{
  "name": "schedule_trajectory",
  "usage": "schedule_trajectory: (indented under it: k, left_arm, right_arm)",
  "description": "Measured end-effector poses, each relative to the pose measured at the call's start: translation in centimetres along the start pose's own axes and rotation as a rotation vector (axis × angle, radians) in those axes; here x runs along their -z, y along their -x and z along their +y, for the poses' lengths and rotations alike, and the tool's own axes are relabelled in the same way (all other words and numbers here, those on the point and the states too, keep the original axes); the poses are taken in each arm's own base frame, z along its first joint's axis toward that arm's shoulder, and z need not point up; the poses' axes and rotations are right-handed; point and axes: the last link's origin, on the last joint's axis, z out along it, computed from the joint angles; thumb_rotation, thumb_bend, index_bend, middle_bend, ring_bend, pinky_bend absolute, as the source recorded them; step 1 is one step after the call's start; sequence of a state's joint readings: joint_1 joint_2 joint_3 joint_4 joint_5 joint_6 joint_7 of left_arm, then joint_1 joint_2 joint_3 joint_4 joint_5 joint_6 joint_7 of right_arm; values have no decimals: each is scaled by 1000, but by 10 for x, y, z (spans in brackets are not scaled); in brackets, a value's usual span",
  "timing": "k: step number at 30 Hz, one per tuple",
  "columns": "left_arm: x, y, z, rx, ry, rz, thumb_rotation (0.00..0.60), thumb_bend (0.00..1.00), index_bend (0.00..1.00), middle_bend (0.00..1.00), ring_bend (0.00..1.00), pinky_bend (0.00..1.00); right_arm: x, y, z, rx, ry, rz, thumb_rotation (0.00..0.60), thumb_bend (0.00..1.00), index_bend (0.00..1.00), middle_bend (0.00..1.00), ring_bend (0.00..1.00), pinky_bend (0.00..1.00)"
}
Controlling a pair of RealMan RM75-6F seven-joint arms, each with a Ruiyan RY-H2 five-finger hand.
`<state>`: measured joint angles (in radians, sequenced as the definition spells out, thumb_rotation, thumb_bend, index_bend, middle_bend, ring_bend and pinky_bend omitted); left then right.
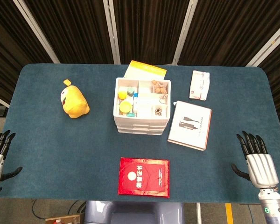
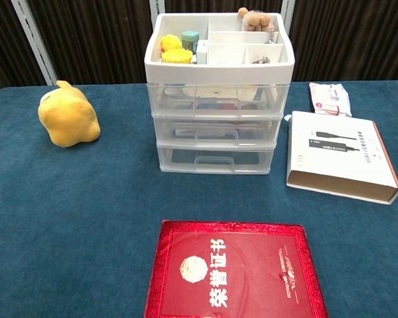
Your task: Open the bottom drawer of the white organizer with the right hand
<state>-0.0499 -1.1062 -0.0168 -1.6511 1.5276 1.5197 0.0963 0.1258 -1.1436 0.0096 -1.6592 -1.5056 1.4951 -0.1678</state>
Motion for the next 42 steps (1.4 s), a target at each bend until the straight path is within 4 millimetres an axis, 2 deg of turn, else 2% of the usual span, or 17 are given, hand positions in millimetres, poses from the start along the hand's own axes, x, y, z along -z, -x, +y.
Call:
schedule_trajectory:
  k: [5, 6, 7, 8, 9, 11, 13, 15, 16, 20, 24, 31, 37, 42]
  left_arm:
    - [-1, 1, 1, -2, 0, 0, 600, 46, 0, 0, 0, 0]
    - [-1, 1, 1, -1, 0, 0, 600, 46, 0, 0, 0, 0]
    - [-1, 1, 1, -1, 1, 2, 600, 45, 0, 0, 0, 0]
    - [-1, 1, 1, 0, 2, 3, 600, 45, 0, 0, 0, 0]
    - [-1, 1, 1, 1, 3, 4, 600, 45, 0, 0, 0, 0]
    - [-1, 1, 1, 6, 3, 4, 600, 45, 0, 0, 0, 0]
    - [-2, 1, 1, 9, 3, 4, 600, 45, 0, 0, 0, 0]
    - [-2, 1, 1, 10, 5, 4, 600, 45, 0, 0, 0, 0]
    - [-3, 1, 1, 12, 6, 4, 600, 45, 0, 0, 0, 0]
    - [-3, 2, 2, 21, 10, 1, 600, 45, 0, 0, 0, 0]
    - [-3, 1, 2, 34, 11, 0, 600, 44, 0, 0, 0, 0]
    - [-2, 0, 1, 61, 8, -11, 600, 44, 0, 0, 0, 0]
    - [-3, -2, 0, 84, 1, -16, 600, 45, 0, 0, 0, 0]
    - [-4, -2, 0, 103, -2, -24, 600, 45, 0, 0, 0, 0]
  right_arm:
    - [-1, 0, -1, -19, 0, -1, 600, 288, 0, 0, 0, 38]
    - [-1, 0, -1, -24, -1, -4, 600, 295, 0, 2, 3, 63]
    - [-1, 0, -3, -32, -4, -5, 600, 311, 0, 34, 39, 143]
    - [-1, -1, -5, -39, -8, -6, 600, 332, 0, 112, 122, 281]
    - [-2, -1, -7, -48, -12, -6, 600, 353, 0, 238, 258, 449]
    - [-3, -2, -14, -76, -21, -8, 600, 389, 0, 474, 506, 676]
    - [-5, -2, -24, -123, -28, -19, 600, 449, 0, 634, 666, 795]
    - [-7, -3, -35, -186, -32, -41, 600, 532, 0, 719, 741, 855]
    - [-10, -3, -47, -254, -34, -72, 600, 587, 0, 756, 771, 878]
    - [-19, 0, -81, -439, -37, -185, 600, 701, 0, 807, 814, 906]
    - [-32, 10, -109, -580, -18, -302, 600, 749, 0, 815, 823, 908]
    - [-55, 40, -168, -787, 17, -502, 600, 769, 0, 819, 829, 909]
    - [-70, 61, -219, -894, 23, -621, 600, 778, 0, 825, 833, 909]
    - [-81, 74, -247, -944, 38, -668, 600, 784, 0, 825, 833, 909]
